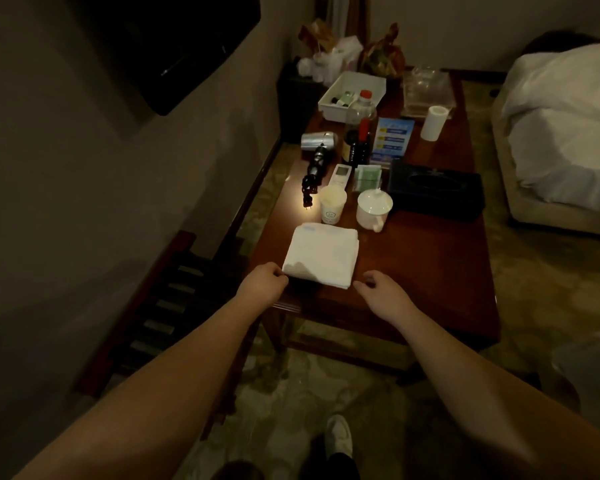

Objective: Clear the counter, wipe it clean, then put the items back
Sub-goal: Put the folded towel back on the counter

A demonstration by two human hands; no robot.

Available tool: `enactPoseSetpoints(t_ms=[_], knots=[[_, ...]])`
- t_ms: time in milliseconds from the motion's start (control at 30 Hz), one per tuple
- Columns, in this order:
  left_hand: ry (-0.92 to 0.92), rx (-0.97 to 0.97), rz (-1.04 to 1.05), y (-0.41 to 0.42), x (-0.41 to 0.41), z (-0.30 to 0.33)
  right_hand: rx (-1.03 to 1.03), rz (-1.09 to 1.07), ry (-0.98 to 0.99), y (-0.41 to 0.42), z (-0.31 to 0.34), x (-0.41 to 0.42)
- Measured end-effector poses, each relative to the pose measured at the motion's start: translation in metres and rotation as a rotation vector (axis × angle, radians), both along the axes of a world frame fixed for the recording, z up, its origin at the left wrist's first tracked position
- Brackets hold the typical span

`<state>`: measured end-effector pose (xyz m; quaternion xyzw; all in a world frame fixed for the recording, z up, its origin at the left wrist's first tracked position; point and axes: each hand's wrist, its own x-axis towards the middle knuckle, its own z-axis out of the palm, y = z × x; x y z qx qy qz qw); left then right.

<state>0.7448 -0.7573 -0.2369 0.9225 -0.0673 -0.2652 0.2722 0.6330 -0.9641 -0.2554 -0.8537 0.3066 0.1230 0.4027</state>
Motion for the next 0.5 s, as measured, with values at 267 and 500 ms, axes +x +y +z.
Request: enactPoseSetpoints(t_ms=[267,500], knots=[[0.040,0.181,0.051,-0.067,0.063,-0.051,0.181,-0.164,0.067,-0.032,-0.043,0.083],[0.115,0.246,0.068,-0.094,0.096,-0.077,0.440,-0.474,0.035,-0.041,-0.072,0.122]])
